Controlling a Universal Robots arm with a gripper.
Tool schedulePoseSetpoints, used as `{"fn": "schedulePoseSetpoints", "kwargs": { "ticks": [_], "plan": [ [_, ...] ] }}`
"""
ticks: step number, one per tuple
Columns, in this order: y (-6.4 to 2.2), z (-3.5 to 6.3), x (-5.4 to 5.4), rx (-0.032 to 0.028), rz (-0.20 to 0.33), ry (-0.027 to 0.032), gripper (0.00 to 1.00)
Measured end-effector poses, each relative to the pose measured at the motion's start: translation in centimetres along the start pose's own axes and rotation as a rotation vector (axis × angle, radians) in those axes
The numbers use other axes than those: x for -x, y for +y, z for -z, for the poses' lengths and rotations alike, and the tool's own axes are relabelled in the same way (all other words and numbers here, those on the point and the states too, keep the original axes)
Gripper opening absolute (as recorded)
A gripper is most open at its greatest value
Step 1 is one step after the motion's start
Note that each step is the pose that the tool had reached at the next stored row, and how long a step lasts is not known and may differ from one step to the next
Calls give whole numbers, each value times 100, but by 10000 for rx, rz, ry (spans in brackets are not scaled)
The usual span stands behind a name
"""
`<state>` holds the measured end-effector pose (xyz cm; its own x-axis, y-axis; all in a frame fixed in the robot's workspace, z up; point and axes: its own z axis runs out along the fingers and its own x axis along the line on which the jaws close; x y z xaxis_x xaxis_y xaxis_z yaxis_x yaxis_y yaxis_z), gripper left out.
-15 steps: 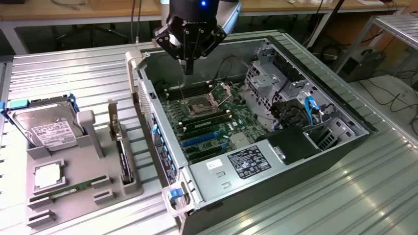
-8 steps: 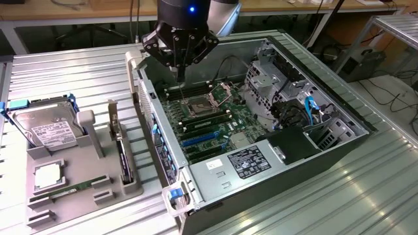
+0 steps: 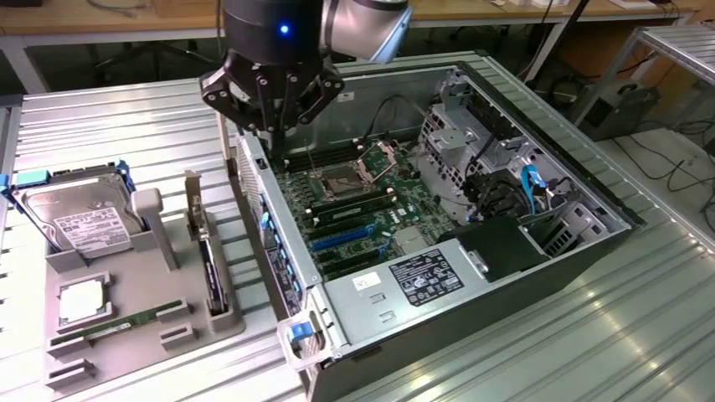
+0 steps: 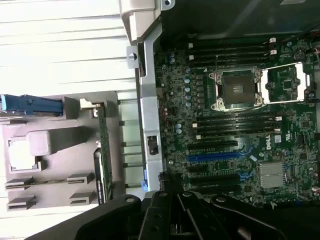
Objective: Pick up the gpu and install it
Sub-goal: 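Reach for the gpu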
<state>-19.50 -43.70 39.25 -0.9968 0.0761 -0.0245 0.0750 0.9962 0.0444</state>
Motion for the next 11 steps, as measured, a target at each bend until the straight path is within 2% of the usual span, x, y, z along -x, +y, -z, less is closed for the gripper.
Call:
{"fn": "schedulePoseSetpoints", "kwargs": {
  "ticks": [11],
  "plan": [
    [-99,-73,-484,-30,0,-2,11]
  ]
}}
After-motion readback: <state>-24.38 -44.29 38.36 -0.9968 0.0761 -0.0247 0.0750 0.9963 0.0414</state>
